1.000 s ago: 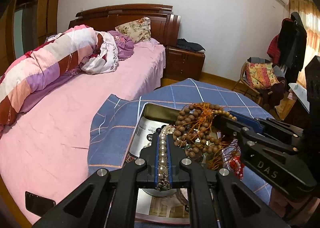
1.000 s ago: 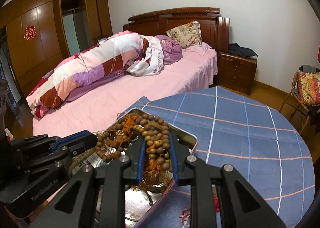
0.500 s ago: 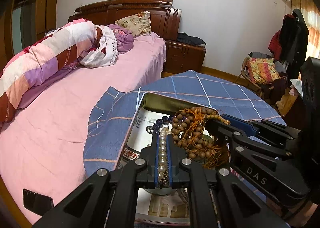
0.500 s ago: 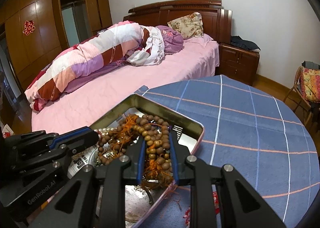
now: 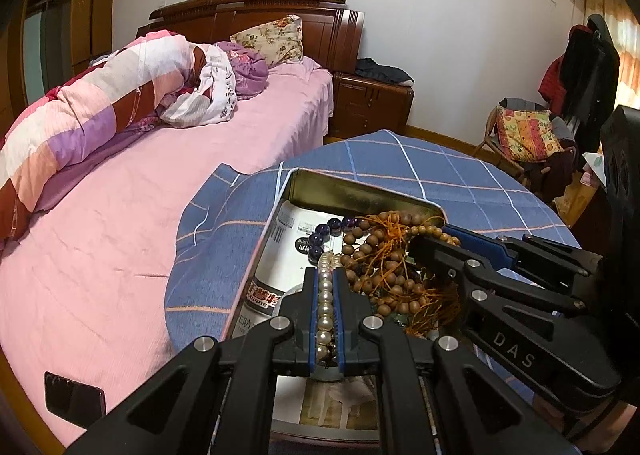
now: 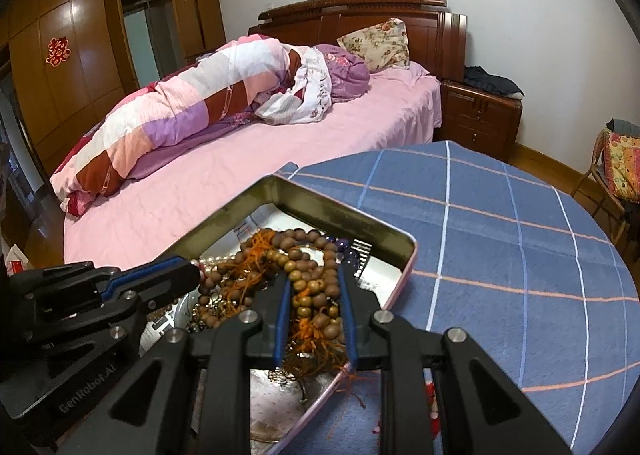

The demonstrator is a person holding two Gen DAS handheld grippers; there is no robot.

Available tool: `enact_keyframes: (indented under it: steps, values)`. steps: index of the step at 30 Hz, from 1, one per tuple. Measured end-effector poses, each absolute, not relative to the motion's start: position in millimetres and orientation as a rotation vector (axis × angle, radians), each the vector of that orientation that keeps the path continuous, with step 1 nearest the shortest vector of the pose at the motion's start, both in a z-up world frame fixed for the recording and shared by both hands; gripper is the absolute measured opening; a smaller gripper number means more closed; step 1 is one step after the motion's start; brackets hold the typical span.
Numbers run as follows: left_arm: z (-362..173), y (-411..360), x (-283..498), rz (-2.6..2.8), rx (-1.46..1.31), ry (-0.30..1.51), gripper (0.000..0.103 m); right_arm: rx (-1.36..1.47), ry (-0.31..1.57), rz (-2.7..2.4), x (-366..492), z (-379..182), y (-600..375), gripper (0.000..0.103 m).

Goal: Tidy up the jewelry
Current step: 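Lower both strands into the tin and open both grippers, then move the right gripper to the red tassel charm beside the coin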

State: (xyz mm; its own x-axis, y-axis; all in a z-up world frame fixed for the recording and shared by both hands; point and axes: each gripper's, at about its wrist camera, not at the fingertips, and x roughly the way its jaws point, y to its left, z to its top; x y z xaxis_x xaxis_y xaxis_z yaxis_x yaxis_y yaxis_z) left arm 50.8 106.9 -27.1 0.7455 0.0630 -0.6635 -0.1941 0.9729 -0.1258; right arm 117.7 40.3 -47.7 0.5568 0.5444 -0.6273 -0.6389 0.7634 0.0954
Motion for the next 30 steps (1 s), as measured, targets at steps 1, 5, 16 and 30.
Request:
enact_keyframes:
  steps: [1, 5, 16, 30]
  values:
    - [-28, 107, 50, 0.142, -0.192, 0.719, 0.005, -0.152, 0.689, 0.703, 117, -49, 41, 0.025]
    - [-28, 106, 51, 0.14, -0.191, 0.723, 0.006, -0.158, 0.699, 0.708, 117, -52, 44, 0.025]
    - [-21, 103, 44, 0.151, -0.175, 0.701, 0.034, -0.116, 0.714, 0.723, 118, -54, 39, 0.052]
    - [-23, 107, 41, 0.237, -0.188, 0.682, 0.075, -0.076, 0.708, 0.705, 121, -49, 16, 0.062]
